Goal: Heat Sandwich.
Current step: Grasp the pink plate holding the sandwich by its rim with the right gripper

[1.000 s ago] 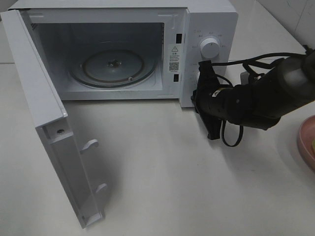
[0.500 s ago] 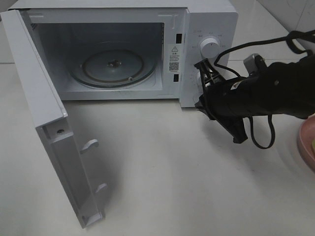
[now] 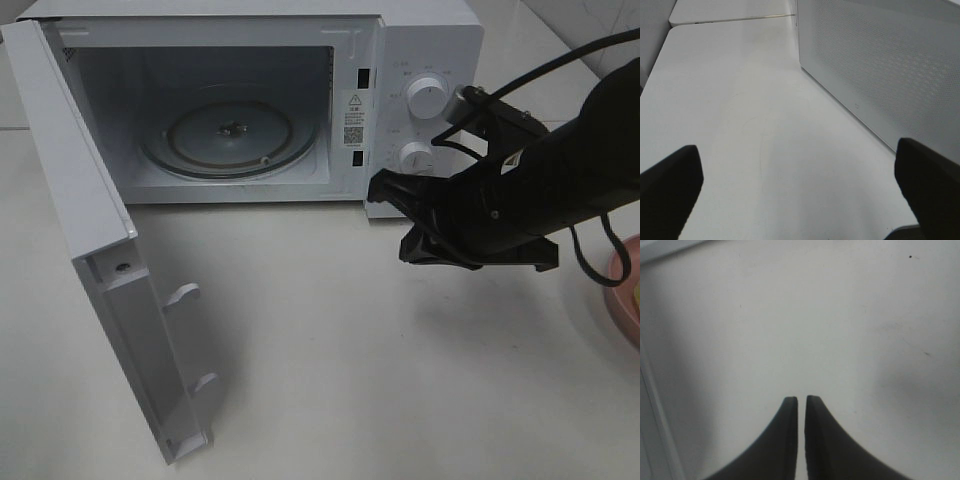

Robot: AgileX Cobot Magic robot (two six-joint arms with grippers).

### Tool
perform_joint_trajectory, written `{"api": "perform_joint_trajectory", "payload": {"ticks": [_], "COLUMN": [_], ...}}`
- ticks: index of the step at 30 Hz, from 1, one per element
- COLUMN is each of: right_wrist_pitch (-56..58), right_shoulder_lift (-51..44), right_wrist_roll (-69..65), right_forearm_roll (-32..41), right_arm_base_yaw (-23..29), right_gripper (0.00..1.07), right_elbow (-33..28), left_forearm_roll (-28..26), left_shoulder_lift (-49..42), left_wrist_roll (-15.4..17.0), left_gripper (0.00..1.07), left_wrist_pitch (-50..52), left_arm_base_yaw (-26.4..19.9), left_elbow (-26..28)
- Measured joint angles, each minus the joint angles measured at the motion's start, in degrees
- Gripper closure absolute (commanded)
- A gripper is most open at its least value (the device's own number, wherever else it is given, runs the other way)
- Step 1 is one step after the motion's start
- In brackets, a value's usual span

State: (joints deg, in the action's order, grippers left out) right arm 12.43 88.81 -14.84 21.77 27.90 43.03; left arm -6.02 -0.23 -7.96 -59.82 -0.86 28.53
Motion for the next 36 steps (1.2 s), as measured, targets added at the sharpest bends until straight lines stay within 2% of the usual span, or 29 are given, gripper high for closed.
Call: {"api": "perform_joint_trajectory", "payload": {"ticks": [1,5,7,9,13,16,22,26,28,29,30,31,32,33,34,36], "right_wrist_pitch": [0.0,6.99,8.54,13.41,18.91,20.45,27.1,30.48,32.2,32.2,32.6,33.4,33.75,33.86,33.86,33.98], "right_shoulder_lift": [0.0,-3.27,-3.72,-5.21,-6.88,-7.16,-7.62,-7.62,-7.62,-7.62,-7.62,-7.62,-7.62,-7.62,-7.62,-7.62], "right_wrist_roll": [0.0,3.78,4.18,4.35,4.47,4.53,4.7,5.39,5.73,5.73,5.73,5.73,5.84,6.13,6.13,6.88], "right_forearm_roll": [0.0,-9.85,-11.57,-17.93,-22.52,-22.92,-23.43,-24.29,-25.55,-25.55,-25.95,-26.81,-27.04,-27.33,-27.33,-28.88], "right_arm_base_yaw": [0.0,0.0,0.0,0.0,-0.06,-0.52,-4.98,-8.71,-11.29,-11.29,-11.97,-13.29,-13.87,-14.38,-14.38,-15.24], "right_gripper": [0.98,0.96,0.96,0.95,0.94,0.94,0.91,0.85,0.72,0.72,0.65,0.56,0.38,0.27,0.27,0.03], "right_elbow": [0.0,0.0,0.0,0.0,0.0,0.0,1.55,3.5,4.87,4.87,5.21,5.9,6.19,6.36,6.36,6.53], "left_forearm_roll": [0.0,0.0,0.0,0.0,0.0,0.0,0.0,0.0,0.0,0.0,0.0,0.0,0.0,0.0,0.0,0.0], "left_shoulder_lift": [0.0,0.0,0.0,0.0,0.0,0.0,0.0,0.0,0.0,0.0,0.0,0.0,0.0,0.0,0.0,0.0], "left_wrist_roll": [0.0,0.0,0.0,0.0,0.0,0.0,0.0,0.0,0.0,0.0,0.0,0.0,0.0,0.0,0.0,0.0], "left_gripper": [0.05,0.05,0.05,0.05,0.05,0.05,0.05,0.05,0.05,0.05,0.05,0.05,0.05,0.05,0.05,0.05], "left_wrist_pitch": [0.0,0.0,0.0,0.0,0.0,0.0,0.0,0.0,0.0,0.0,0.0,0.0,0.0,0.0,0.0,0.0], "left_arm_base_yaw": [0.0,0.0,0.0,0.0,0.0,0.0,0.0,0.0,0.0,0.0,0.0,0.0,0.0,0.0,0.0,0.0], "left_elbow": [0.0,0.0,0.0,0.0,0.0,0.0,0.0,0.0,0.0,0.0,0.0,0.0,0.0,0.0,0.0,0.0]}}
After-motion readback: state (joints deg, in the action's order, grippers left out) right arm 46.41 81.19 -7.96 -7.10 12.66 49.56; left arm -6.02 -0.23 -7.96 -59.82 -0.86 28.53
